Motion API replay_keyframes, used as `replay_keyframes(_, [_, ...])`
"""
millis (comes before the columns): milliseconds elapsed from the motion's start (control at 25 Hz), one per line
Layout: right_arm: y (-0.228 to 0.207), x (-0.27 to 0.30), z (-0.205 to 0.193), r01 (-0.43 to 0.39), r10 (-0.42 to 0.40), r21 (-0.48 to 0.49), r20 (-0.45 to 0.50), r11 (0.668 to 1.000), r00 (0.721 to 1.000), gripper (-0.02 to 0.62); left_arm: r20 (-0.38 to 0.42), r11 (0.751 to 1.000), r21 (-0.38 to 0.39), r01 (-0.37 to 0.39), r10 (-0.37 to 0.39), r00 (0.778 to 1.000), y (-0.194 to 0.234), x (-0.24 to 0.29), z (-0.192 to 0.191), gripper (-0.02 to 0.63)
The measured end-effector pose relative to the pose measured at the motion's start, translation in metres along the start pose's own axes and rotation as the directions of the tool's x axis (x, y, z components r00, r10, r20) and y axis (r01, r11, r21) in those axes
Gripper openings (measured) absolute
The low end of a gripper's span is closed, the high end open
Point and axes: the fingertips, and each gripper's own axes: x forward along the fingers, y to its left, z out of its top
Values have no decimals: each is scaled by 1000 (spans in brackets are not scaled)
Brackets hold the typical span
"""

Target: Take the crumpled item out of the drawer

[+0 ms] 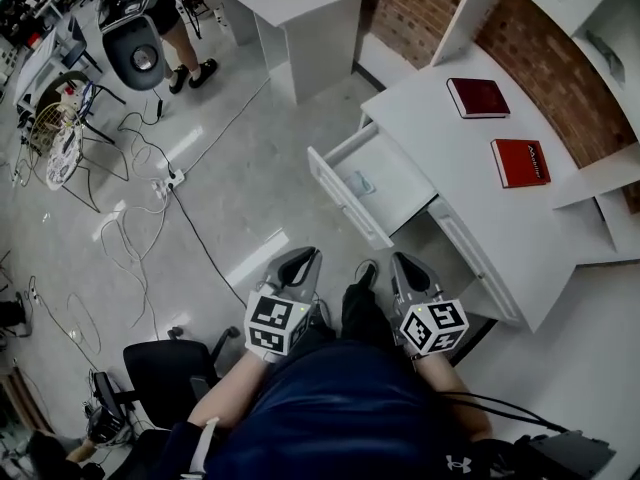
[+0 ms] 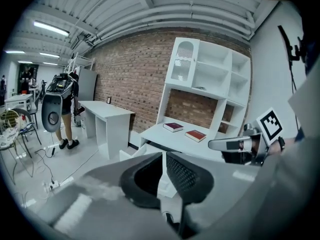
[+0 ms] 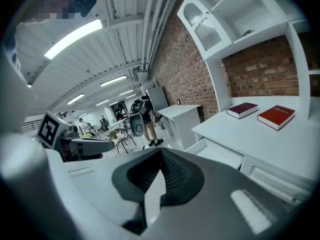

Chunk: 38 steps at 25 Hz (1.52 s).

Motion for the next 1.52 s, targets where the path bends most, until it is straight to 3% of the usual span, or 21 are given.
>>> replay_keyframes(560, [-105, 71, 76, -78, 78, 31, -3, 996, 997, 3, -12, 995, 19, -100, 100, 995, 4, 105, 70, 26])
replay_keyframes(840, [-133, 81, 63, -56, 58, 85, -13, 995, 998, 3, -83, 994, 50, -100, 104, 991, 18, 131, 57, 26])
replay_keyframes(1200, [-170, 85, 53, 76, -69, 172, -48, 982, 996, 3, -220, 981, 193, 22, 21, 975, 49, 205, 59, 26])
replay_keyframes(1360, [-185, 89, 54, 131, -121, 206, -59, 970, 991, 3, -295, 955, 277, 103, -17, 955, 62, 247, 55, 26])
replay_keyframes(1520, [-201, 86, 52, 200, -190, 252, -64, 947, 980, 3, -367, 915, 352, 198, -60, 928, 63, 285, 44, 26])
